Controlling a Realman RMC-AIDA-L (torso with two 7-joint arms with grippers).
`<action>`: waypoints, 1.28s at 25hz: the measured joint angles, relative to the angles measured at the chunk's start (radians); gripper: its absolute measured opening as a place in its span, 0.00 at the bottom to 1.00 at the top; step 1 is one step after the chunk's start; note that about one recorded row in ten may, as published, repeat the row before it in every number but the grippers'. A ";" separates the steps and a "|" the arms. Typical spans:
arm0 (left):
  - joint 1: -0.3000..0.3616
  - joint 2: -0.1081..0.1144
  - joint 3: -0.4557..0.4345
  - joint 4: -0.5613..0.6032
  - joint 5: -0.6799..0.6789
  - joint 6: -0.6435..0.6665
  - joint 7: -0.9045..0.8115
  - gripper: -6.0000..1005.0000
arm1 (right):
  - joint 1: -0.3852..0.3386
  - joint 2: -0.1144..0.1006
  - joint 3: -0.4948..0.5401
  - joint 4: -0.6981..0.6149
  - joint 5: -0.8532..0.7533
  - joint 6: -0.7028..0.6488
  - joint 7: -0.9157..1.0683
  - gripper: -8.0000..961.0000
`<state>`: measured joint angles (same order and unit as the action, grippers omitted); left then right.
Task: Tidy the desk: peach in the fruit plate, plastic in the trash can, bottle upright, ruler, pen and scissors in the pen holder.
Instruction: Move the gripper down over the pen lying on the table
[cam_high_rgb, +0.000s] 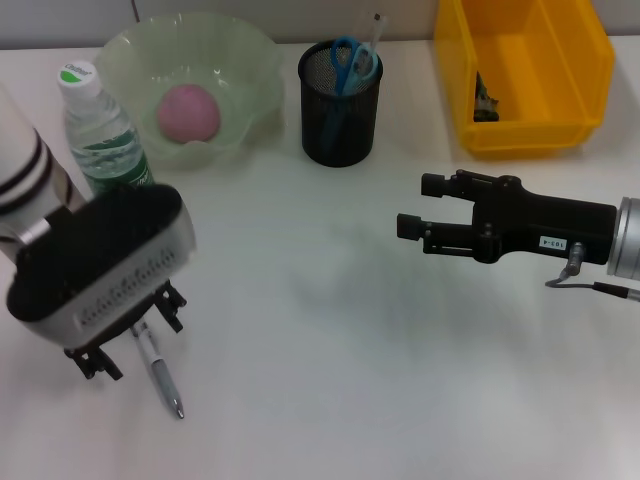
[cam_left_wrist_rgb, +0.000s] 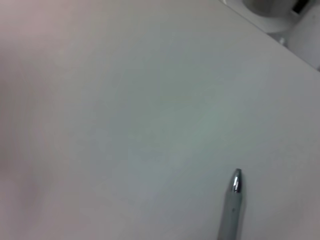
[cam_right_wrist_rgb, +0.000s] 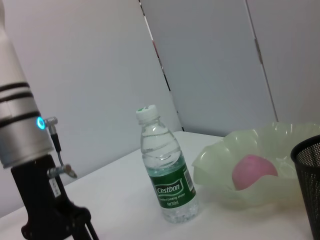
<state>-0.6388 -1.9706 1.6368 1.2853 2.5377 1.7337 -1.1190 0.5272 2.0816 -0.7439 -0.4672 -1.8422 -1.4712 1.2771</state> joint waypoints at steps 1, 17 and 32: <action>0.000 0.000 0.000 0.000 0.000 0.000 0.000 0.74 | 0.000 0.000 0.000 0.000 0.000 0.000 0.000 0.85; -0.046 -0.007 0.107 -0.075 0.025 -0.080 -0.011 0.74 | -0.002 0.000 0.000 0.001 0.000 0.003 0.003 0.84; -0.078 -0.027 0.163 -0.111 0.072 -0.103 -0.060 0.50 | -0.009 -0.002 0.000 -0.004 0.000 -0.004 0.005 0.84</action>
<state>-0.7172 -1.9979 1.7997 1.1745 2.6098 1.6305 -1.1786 0.5182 2.0800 -0.7439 -0.4707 -1.8423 -1.4750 1.2824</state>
